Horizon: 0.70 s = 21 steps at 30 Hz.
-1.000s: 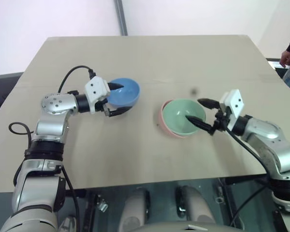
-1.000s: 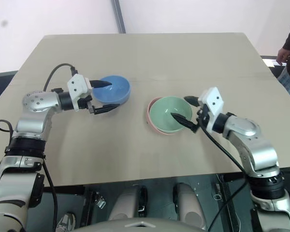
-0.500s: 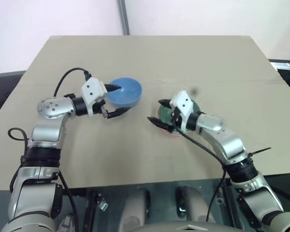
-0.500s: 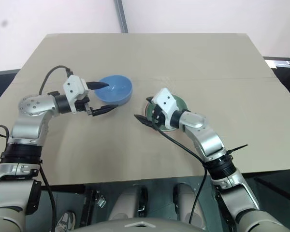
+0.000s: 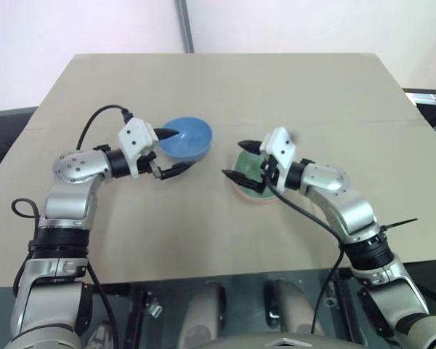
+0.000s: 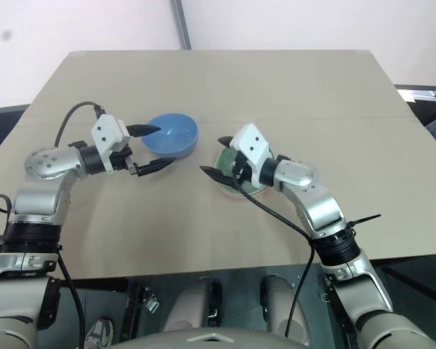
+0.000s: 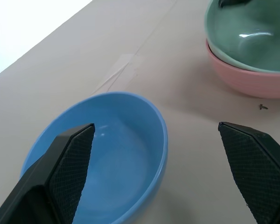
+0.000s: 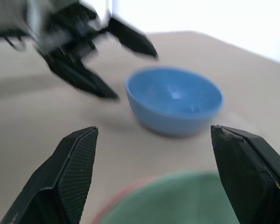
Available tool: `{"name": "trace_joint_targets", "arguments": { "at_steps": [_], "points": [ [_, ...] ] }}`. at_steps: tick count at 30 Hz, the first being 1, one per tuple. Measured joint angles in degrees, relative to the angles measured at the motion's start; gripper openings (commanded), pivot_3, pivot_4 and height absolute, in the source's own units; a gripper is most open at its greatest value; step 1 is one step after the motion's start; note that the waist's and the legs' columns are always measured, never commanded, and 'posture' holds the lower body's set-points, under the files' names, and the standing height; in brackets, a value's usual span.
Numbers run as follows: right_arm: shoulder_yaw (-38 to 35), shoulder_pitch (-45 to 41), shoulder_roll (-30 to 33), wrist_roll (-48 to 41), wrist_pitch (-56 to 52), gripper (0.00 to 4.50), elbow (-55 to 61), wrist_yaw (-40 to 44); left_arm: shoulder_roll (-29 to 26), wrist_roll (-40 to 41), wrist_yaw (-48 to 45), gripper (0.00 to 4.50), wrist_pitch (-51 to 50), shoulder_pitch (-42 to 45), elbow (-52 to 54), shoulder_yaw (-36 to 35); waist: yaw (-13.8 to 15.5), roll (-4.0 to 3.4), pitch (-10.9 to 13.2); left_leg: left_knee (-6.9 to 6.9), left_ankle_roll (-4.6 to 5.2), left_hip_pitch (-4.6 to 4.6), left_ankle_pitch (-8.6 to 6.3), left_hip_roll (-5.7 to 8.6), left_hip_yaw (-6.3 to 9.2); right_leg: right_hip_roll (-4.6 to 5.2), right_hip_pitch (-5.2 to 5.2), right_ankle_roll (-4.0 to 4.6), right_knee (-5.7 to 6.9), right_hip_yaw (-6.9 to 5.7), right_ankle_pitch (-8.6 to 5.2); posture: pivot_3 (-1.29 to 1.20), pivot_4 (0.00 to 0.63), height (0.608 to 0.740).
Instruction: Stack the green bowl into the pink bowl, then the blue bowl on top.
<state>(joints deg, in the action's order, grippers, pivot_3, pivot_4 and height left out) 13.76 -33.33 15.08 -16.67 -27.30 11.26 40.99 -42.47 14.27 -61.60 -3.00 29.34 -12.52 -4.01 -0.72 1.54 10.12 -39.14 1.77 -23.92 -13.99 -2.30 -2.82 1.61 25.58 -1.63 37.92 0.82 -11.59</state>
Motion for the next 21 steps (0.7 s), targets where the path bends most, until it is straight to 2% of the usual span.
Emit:
{"name": "trace_joint_targets", "arguments": {
  "at_steps": [3,6,9,14,17,21],
  "points": [
    [-3.9,-2.5,1.1,-3.5,-3.8,4.19,4.4,-0.3,0.4,-0.3,1.0,4.5,0.0,0.2,-0.1,0.1,0.1,0.01,0.0,-0.01,0.0,0.0,0.0,0.01,-0.01,0.01,-0.02,-0.02,-0.01,-0.03,-0.01,0.0,0.15,0.74],
    [-5.9,-1.3,7.0,-4.8,-6.6,4.19,8.7,0.3,-0.7,-4.4,3.0,4.5,0.6,1.0,-0.3,1.6,0.4,0.01,0.0,0.0,0.0,-0.03,0.0,0.05,-0.05,0.06,-0.04,-0.01,-0.05,-0.1,-0.01,0.0,0.15,0.74],
    [-8.7,3.3,15.1,-5.0,-8.9,4.19,12.0,1.7,-3.8,-10.8,4.9,4.5,1.2,1.4,-0.4,4.6,0.4,0.01,0.0,0.07,0.0,-0.05,-0.01,0.08,-0.13,0.09,-0.01,0.0,-0.15,-0.05,-0.01,0.0,0.15,0.74],
    [-14.6,11.3,26.3,-5.6,-10.5,4.19,16.3,4.4,-6.8,-14.8,0.8,4.5,0.7,3.9,0.2,9.4,0.4,0.02,0.0,0.12,0.0,-0.06,-0.01,0.07,-0.13,0.06,0.01,-0.17,-0.17,-0.05,-0.13,0.0,0.15,0.74],
    [-20.0,14.9,31.2,-6.6,-11.3,4.19,18.3,5.8,-7.8,-16.7,-1.3,4.5,0.2,6.5,0.2,11.4,0.4,0.03,0.0,0.11,0.01,-0.04,-0.01,0.07,-0.14,0.06,-0.01,-0.08,-0.16,-0.04,-0.21,0.0,0.15,0.74],
    [-25.7,19.7,34.3,-9.5,-12.3,4.19,21.2,7.5,-8.3,-18.5,-4.1,4.5,0.2,9.5,-0.3,14.0,0.1,0.03,0.0,0.11,0.01,0.03,-0.01,0.04,-0.15,0.0,-0.02,0.0,-0.13,0.03,-0.27,0.0,0.15,0.74]
  ]
}}
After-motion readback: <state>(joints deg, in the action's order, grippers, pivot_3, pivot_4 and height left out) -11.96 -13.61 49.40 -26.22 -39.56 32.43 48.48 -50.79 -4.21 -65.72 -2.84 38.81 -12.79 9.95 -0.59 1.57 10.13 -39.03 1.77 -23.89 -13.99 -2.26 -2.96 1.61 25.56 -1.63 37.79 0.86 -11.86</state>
